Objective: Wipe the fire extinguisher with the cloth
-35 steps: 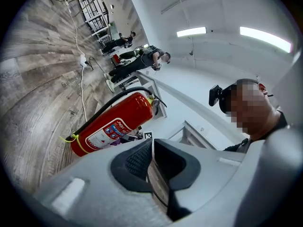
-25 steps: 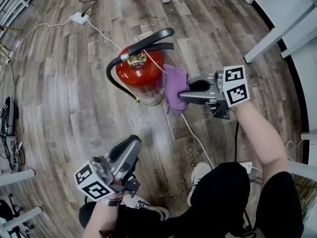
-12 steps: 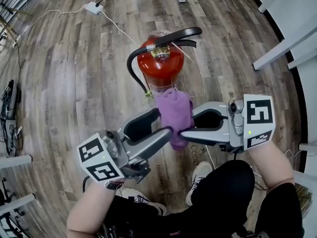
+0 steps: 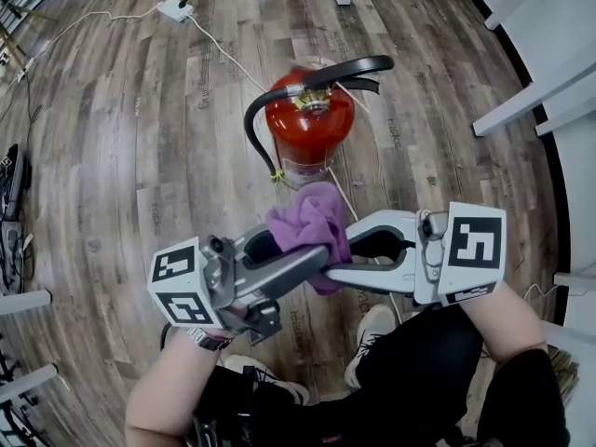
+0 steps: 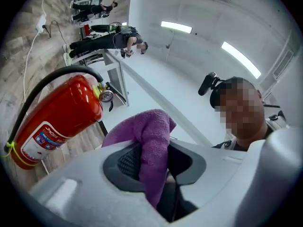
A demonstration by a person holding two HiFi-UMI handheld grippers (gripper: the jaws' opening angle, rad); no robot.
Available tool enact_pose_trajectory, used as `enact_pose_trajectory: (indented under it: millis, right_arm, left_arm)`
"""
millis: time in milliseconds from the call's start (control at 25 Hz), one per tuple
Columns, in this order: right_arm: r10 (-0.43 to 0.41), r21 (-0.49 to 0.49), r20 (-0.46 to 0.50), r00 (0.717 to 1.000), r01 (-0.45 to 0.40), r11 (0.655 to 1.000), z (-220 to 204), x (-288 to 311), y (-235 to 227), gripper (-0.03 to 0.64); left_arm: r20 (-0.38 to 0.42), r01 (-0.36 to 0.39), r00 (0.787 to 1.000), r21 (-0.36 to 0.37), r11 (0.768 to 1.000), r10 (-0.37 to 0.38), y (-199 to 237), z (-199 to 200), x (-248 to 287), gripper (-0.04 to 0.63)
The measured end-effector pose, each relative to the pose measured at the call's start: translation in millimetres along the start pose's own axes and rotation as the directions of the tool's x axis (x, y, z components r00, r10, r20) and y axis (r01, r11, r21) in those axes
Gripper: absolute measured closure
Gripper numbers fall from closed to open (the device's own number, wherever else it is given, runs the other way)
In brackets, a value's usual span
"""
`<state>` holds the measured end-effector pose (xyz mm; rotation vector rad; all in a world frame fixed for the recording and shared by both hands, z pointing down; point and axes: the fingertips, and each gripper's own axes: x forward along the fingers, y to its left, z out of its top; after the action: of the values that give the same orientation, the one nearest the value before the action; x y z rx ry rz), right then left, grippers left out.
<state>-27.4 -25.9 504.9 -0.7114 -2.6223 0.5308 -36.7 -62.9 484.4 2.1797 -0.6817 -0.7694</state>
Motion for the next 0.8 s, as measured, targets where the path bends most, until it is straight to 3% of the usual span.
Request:
enact_pose_trajectory:
  millis: [160, 240, 320, 360, 440, 520, 560, 680, 800]
  right_arm:
    - [-0.089, 0.110, 0.035, 0.995, 0.085, 0.990, 12.6, -4.2, -9.5, 0.520]
    - [-0.199, 0.202, 0.084, 0.976, 0.179, 0.963, 25.5, -14.0, -12.5, 0.523]
    - [-0.252, 0.256, 0.180, 0.951, 0.202, 0.945, 47.1, -18.1, 6.7, 0.565]
    - [-0.263, 0.236, 0.231, 0.937, 0.208, 0.949, 57.2, -16.8, 21.1, 0.576]
    - [-0.293, 0.103, 0.289, 0.912, 0.274, 0.956, 65.6, -13.5, 41.9, 0.612]
    - [-0.332, -0.039, 0.247, 0.911, 0.351, 0.936, 52.0, -12.3, 43.6, 0.617]
    - [-0.347, -0.058, 0.204, 0.915, 0.365, 0.929, 40.2, -13.0, 38.3, 0.614]
    - [-0.363, 0.076, 0.155, 0.919, 0.355, 0.932, 21.9, -18.0, 15.7, 0.614]
    - [-0.370, 0.143, 0.186, 0.910, 0.347, 0.927, 25.2, -27.0, 5.5, 0.614]
  left_arm:
    - [0.060, -0.003, 0.998, 0.030, 1.000, 0.001, -1.3, 27.5, -17.3, 0.495]
    - [0.114, -0.018, 0.993, 0.048, 0.999, 0.012, 0.6, 53.9, -31.8, 0.499]
    - [0.112, -0.036, 0.993, 0.105, 0.994, 0.024, 0.4, 78.4, -44.0, 0.500]
    - [0.089, -0.051, 0.995, 0.144, 0.988, 0.038, 1.3, 88.5, -48.8, 0.500]
    - [0.042, -0.098, 0.995, 0.223, 0.970, 0.091, 9.5, 108.8, -56.2, 0.500]
    - [0.008, -0.158, 0.987, 0.282, 0.946, 0.163, 26.4, 131.9, -57.7, 0.500]
    - [-0.015, -0.177, 0.981, 0.308, 0.935, 0.191, 35.1, 143.5, -54.6, 0.500]
    - [-0.132, -0.169, 0.964, 0.359, 0.918, 0.229, 60.1, 168.9, -38.4, 0.500]
    - [-0.303, -0.144, 0.924, 0.294, 0.945, 0.235, 93.5, 182.3, -27.5, 0.500]
